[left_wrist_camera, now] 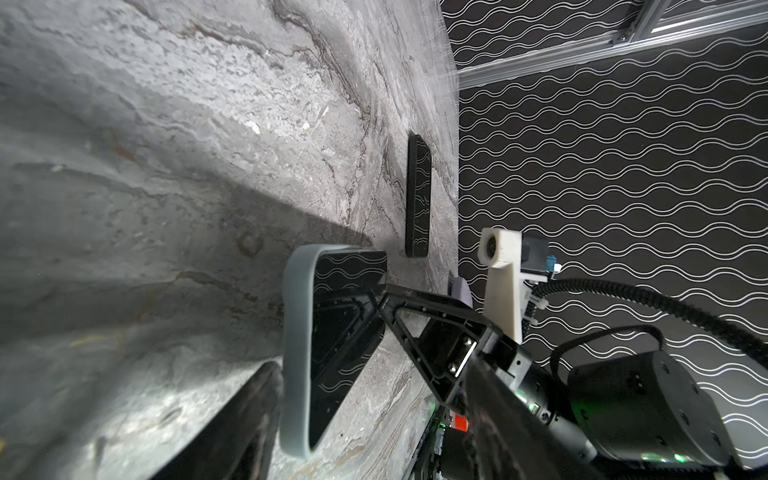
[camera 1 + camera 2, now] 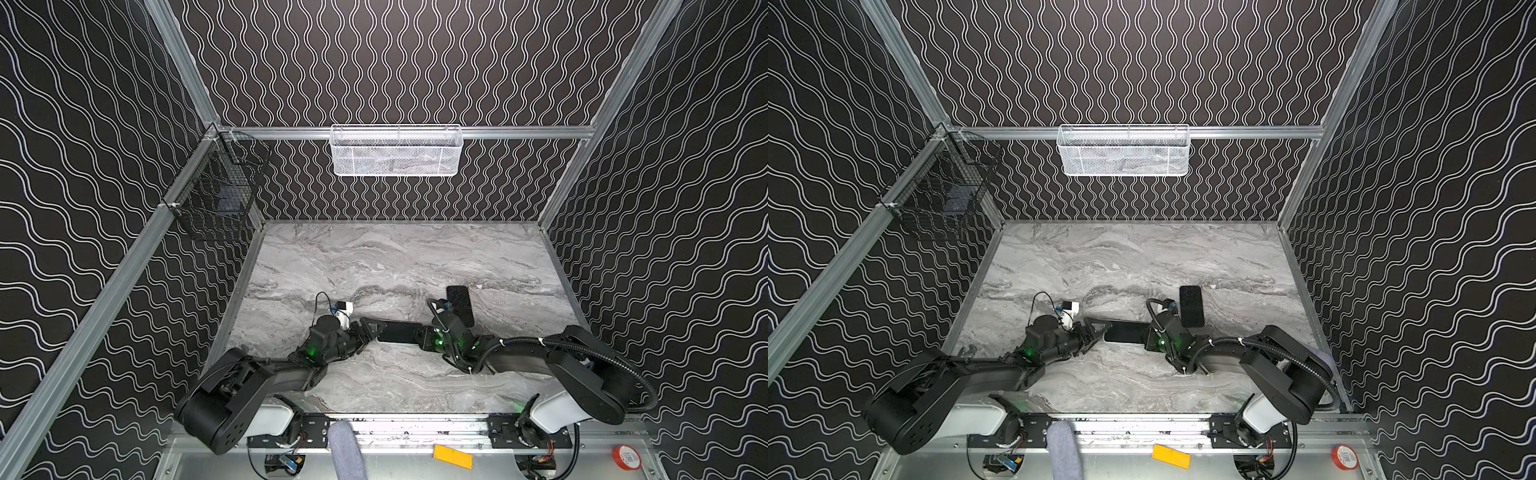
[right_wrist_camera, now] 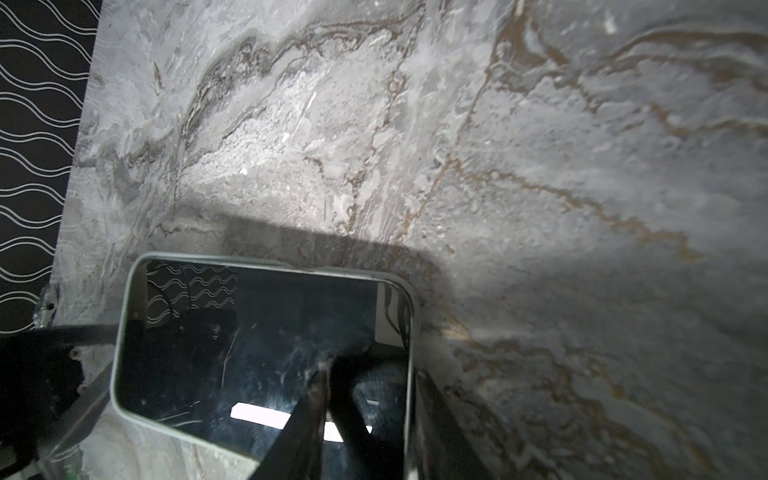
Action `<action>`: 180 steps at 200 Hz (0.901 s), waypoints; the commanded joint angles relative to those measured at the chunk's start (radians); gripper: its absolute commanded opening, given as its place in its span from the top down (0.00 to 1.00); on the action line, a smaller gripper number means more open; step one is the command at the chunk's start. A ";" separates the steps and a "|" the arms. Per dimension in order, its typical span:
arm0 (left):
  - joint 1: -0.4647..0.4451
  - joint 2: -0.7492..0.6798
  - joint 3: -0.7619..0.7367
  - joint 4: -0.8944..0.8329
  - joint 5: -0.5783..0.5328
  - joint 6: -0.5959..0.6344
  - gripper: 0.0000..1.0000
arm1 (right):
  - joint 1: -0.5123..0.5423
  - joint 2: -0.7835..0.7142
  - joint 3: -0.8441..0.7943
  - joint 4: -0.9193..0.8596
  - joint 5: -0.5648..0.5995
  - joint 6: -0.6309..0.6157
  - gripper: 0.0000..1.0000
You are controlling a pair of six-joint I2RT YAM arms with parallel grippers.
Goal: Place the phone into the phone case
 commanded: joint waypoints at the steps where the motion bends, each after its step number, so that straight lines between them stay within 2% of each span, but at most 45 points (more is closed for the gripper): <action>1: -0.026 0.041 0.018 0.267 0.173 -0.071 0.31 | 0.008 0.010 0.002 -0.017 -0.109 -0.017 0.65; 35: -0.042 0.075 0.021 0.299 0.172 -0.083 0.35 | 0.008 0.004 -0.001 -0.017 -0.111 -0.018 0.65; 130: -0.061 -0.083 0.080 0.051 0.144 0.021 0.37 | 0.009 -0.011 -0.015 -0.009 -0.105 -0.013 0.65; 180: -0.074 -0.021 0.093 0.121 0.141 0.016 0.40 | 0.008 -0.016 -0.017 -0.008 -0.102 -0.014 0.65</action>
